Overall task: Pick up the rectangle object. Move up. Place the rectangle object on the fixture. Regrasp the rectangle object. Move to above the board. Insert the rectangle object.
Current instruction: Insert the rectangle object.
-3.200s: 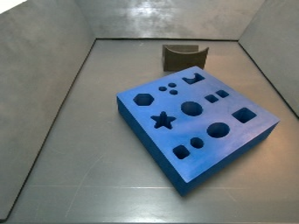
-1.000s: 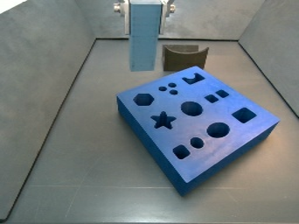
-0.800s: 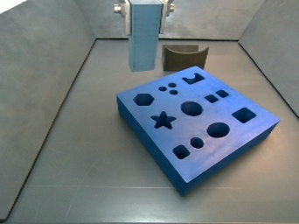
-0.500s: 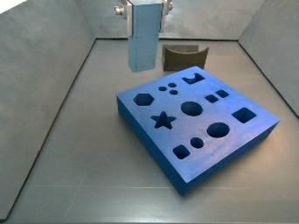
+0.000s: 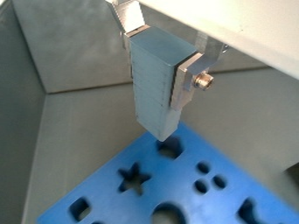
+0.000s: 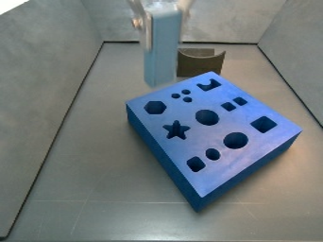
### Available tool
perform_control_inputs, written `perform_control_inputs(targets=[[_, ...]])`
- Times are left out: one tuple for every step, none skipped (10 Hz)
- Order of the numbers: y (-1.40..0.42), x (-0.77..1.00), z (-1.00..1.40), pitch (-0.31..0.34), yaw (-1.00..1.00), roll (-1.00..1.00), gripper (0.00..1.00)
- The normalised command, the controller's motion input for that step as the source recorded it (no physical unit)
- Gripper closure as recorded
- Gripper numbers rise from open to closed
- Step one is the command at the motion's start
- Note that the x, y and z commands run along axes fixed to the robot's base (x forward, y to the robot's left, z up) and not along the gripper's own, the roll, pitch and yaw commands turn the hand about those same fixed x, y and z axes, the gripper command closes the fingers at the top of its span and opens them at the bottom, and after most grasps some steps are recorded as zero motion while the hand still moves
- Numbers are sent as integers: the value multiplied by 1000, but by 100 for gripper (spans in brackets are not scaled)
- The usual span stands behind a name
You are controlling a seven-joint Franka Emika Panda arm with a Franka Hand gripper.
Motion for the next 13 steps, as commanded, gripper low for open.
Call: perform_control_inputs(targets=[[-480,1000,-540,0,0,0,100],[-477,1000,-563,0,0,0,100],[-474,1000,-557,0,0,0,100],[-209,126,0,3,0,103,100],[9,3,0,0,9,0,100],[-171,934,0,340,223,14,100],[-249,1000,171,374,20,109,100],[-251,1000,143,391,14,97,100],[-269,1000,106,414,14,54,100],[-160,931,46,440,137,0,100],[0,0,40,0,0,0,100],[0,0,0,-34,0,0,100],[-63,700,-274,80,320,0,100]])
